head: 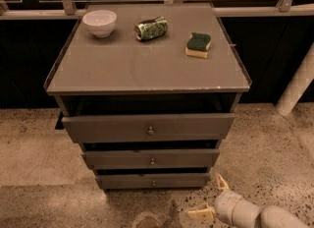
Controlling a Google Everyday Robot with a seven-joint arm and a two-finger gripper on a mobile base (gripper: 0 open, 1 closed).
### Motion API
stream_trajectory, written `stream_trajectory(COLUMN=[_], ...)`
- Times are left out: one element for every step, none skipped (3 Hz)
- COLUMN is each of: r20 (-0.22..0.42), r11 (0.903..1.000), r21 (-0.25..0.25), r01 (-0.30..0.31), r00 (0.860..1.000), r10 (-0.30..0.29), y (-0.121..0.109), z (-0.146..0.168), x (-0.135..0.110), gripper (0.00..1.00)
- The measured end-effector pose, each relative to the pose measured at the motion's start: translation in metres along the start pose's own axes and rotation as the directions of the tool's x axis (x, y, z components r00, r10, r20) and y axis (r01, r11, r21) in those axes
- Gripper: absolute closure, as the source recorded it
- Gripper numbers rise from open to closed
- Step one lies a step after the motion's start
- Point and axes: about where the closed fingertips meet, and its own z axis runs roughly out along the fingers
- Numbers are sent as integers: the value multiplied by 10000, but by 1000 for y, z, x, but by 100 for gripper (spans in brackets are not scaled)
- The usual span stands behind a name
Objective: Open bottom drawer
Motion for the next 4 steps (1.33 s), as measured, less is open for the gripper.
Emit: stream_trajectory(r20=[123, 163, 162, 163], r11=[9957, 9942, 9942, 9942], r21=[-53, -104, -105, -105], r01=[-922, -1074, -1069, -1068], r00=[9957, 9941, 9941, 9941], r10=[923, 1076, 1070, 1070], y=[-13, -11, -11, -11], z=[37, 42, 42, 42], x=[41, 46, 46, 46], gripper=[0, 18, 42, 65])
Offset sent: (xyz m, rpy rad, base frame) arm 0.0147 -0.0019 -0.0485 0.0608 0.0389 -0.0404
